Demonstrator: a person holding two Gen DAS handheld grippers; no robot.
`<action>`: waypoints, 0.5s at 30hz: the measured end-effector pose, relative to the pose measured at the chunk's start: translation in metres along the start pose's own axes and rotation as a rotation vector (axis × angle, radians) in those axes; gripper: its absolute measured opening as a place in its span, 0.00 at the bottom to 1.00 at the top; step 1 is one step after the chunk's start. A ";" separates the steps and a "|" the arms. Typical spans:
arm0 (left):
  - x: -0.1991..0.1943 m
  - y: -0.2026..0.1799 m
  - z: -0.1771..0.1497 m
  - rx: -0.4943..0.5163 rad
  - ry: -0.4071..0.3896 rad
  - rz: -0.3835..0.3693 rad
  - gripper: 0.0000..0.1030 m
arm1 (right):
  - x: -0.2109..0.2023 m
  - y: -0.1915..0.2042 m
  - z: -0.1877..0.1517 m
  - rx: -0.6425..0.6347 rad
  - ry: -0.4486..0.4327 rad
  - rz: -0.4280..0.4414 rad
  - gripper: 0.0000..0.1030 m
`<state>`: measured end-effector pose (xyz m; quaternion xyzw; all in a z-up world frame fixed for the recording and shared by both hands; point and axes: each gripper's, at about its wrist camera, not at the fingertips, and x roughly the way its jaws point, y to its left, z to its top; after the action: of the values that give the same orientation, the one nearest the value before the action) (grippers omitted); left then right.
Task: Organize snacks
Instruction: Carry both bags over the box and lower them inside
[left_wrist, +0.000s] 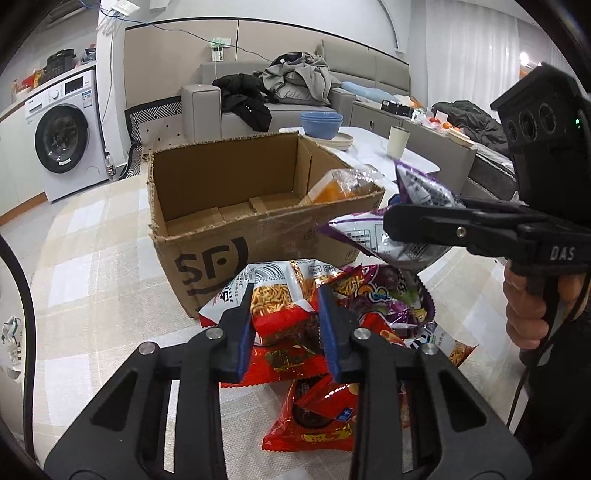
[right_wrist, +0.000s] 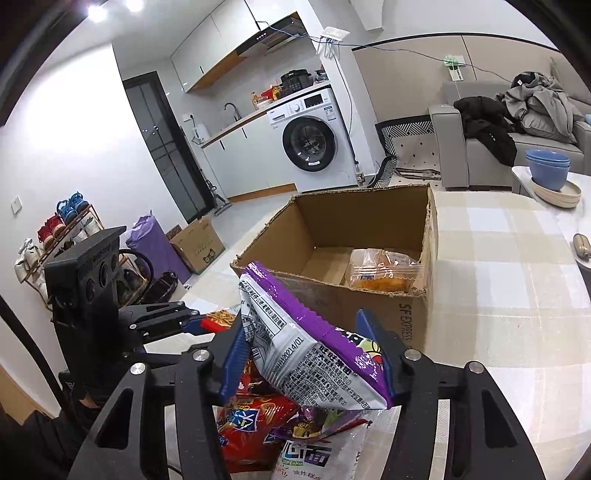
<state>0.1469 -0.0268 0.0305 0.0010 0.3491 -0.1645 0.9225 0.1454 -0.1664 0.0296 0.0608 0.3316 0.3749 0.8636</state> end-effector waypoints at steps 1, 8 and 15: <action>-0.003 0.002 0.000 0.000 -0.005 0.000 0.27 | -0.001 0.000 -0.001 -0.005 -0.005 -0.003 0.54; -0.032 0.002 -0.003 -0.011 -0.049 -0.012 0.26 | -0.008 0.000 0.003 0.002 -0.031 0.021 0.52; -0.063 0.000 -0.002 -0.014 -0.101 -0.024 0.26 | -0.020 0.003 0.005 0.001 -0.071 0.032 0.52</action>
<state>0.1016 -0.0081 0.0696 -0.0177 0.3033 -0.1729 0.9369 0.1362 -0.1774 0.0453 0.0800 0.2998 0.3859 0.8688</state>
